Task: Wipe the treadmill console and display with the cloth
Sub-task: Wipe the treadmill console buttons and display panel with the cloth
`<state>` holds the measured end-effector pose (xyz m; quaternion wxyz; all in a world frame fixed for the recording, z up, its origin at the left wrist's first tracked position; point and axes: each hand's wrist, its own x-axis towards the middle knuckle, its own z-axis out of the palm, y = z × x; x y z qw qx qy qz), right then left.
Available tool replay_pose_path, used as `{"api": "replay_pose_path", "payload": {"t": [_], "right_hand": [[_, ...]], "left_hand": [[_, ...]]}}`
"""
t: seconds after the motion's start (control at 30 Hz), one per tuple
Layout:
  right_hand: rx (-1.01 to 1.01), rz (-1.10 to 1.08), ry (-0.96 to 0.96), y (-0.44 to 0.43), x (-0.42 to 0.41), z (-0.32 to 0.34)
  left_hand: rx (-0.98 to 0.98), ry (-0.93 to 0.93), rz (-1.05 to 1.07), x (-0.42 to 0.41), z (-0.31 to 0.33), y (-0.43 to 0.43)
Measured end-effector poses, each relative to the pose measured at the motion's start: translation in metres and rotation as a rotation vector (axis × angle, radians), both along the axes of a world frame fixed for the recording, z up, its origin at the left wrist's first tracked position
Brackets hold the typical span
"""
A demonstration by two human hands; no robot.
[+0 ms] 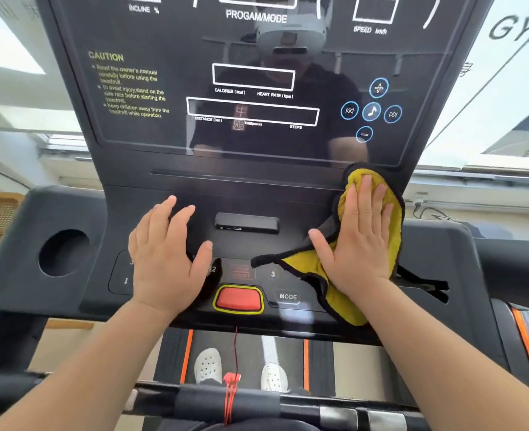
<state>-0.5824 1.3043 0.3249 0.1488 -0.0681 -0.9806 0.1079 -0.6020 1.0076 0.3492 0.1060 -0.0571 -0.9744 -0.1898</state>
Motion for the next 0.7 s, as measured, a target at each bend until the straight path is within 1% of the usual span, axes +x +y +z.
{"api": "replay_pose_path", "payload": {"t": [0.07, 0.1, 0.17, 0.23, 0.3, 0.43, 0.53, 0.6, 0.7], "right_hand": [[-0.004, 0.043, 0.017, -0.003, -0.004, 0.003], [0.029, 0.103, 0.005, -0.007, -0.007, 0.006], [0.142, 0.241, -0.008, -0.023, -0.014, 0.014], [0.251, 0.326, 0.005, -0.046, -0.023, 0.023], [0.316, 0.393, 0.004, -0.071, -0.032, 0.032], [0.283, 0.538, -0.042, -0.124, -0.054, 0.042], [0.304, 0.618, -0.039, -0.159, -0.069, 0.044], [0.304, 0.639, -0.040, -0.165, -0.074, 0.044], [0.289, 0.632, -0.025, -0.147, -0.071, 0.044]], "left_hand": [[0.011, 0.015, 0.016, -0.006, 0.004, -0.006], [0.009, 0.028, 0.014, -0.009, 0.006, -0.009], [-0.014, 0.041, -0.007, -0.016, 0.010, -0.012], [-0.033, 0.033, -0.024, -0.022, 0.012, -0.014], [-0.026, 0.022, -0.010, -0.027, 0.013, -0.018], [-0.013, -0.013, 0.046, -0.028, 0.015, -0.034], [-0.012, -0.017, 0.050, -0.029, 0.017, -0.047], [-0.003, -0.021, 0.048, -0.031, 0.018, -0.053], [0.025, -0.016, 0.029, -0.038, 0.020, -0.056]]}}
